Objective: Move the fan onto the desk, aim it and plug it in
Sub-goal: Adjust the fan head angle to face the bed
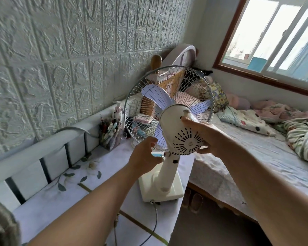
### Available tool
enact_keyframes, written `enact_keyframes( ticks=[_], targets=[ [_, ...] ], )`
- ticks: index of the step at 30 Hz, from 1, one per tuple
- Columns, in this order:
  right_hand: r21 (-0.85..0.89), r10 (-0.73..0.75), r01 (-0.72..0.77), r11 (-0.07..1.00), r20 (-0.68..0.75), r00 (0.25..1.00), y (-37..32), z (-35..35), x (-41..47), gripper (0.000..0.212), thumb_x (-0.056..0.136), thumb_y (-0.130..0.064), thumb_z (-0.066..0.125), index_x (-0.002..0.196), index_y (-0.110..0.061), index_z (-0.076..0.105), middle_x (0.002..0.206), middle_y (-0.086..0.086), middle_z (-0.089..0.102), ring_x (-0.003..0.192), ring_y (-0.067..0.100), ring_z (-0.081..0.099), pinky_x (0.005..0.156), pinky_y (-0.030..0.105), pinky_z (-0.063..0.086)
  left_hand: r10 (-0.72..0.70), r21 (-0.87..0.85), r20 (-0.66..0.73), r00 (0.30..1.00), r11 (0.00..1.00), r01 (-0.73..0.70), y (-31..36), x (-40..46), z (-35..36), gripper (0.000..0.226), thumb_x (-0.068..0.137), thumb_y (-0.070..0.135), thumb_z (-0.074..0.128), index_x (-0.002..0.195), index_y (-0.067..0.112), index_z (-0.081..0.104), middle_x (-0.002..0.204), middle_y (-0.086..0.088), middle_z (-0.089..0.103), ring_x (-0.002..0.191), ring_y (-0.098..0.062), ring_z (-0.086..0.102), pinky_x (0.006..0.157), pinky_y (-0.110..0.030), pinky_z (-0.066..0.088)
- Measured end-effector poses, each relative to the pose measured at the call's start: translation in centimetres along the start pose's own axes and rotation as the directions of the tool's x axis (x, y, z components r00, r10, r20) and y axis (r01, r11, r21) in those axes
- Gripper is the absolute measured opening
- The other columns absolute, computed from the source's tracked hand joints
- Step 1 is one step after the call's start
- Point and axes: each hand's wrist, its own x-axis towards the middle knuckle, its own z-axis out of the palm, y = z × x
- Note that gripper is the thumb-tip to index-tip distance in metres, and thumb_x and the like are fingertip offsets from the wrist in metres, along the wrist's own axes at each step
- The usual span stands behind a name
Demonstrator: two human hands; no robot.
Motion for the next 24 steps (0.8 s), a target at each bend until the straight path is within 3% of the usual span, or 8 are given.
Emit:
enact_keyframes(
  ticks=[5, 13, 18, 21, 24],
  targets=[
    [0.049, 0.002, -0.001, 0.999, -0.022, 1.000, 0.7, -0.2, -0.7, 0.073, 0.070, -0.062, 0.065, 0.126, -0.018, 0.053, 0.119, 0.008, 0.063, 0.115, 0.028, 0.054, 0.100, 0.053, 0.042, 0.016, 0.006, 0.028, 0.999, 1.000, -0.017, 0.4, -0.4, -0.2, 0.067, 0.071, 0.021, 0.077, 0.130, 0.023, 0.046, 0.126, -0.002, 0.058, 0.095, -0.010, 0.051, 0.078, -0.024, 0.045],
    [0.088, 0.032, -0.024, 0.996, -0.094, 0.995, 3.2, -1.5, -2.2, 0.056, 0.080, -0.057, 0.059, 0.117, -0.016, 0.051, 0.131, 0.015, 0.049, 0.111, 0.031, 0.052, 0.094, 0.046, 0.044, -0.017, -0.022, 0.041, 0.999, 1.000, 0.018, 1.0, -1.2, 0.3, 0.066, 0.070, 0.024, 0.078, 0.128, 0.023, 0.047, 0.122, 0.000, 0.059, 0.096, -0.013, 0.053, 0.079, -0.024, 0.042],
    [0.130, 0.036, -0.024, 0.991, -0.089, 0.995, 5.1, -2.1, -2.7, 0.064, 0.080, -0.053, 0.061, 0.126, -0.009, 0.051, 0.135, 0.018, 0.050, 0.118, 0.029, 0.051, 0.097, 0.046, 0.044, -0.088, -0.033, 0.040, 0.995, 0.995, 0.089, 1.7, -2.1, 0.9, 0.066, 0.070, 0.024, 0.078, 0.128, 0.023, 0.047, 0.116, 0.001, 0.057, 0.104, -0.019, 0.055, 0.091, -0.034, 0.049],
    [0.146, 0.036, -0.030, 0.989, -0.036, 0.999, 6.3, -2.7, -2.2, 0.077, 0.078, -0.054, 0.062, 0.139, -0.012, 0.041, 0.143, 0.012, 0.044, 0.127, 0.028, 0.045, 0.092, 0.043, 0.042, -0.141, -0.041, 0.032, 0.989, 0.989, 0.143, 2.2, -2.4, 1.5, 0.066, 0.069, 0.025, 0.078, 0.127, 0.024, 0.046, 0.113, 0.003, 0.055, 0.106, -0.019, 0.055, 0.089, -0.033, 0.048],
    [0.192, 0.023, -0.021, 0.981, -0.009, 1.000, 7.3, -3.3, -1.0, 0.074, 0.078, -0.048, 0.067, 0.138, -0.012, 0.043, 0.138, 0.009, 0.046, 0.124, 0.026, 0.045, 0.089, 0.038, 0.040, -0.200, -0.042, 0.019, 0.980, 0.979, 0.200, 2.5, -2.4, 2.3, 0.070, 0.068, 0.026, 0.079, 0.128, 0.024, 0.044, 0.116, 0.001, 0.056, 0.105, -0.019, 0.056, 0.085, -0.032, 0.049]
  ],
)
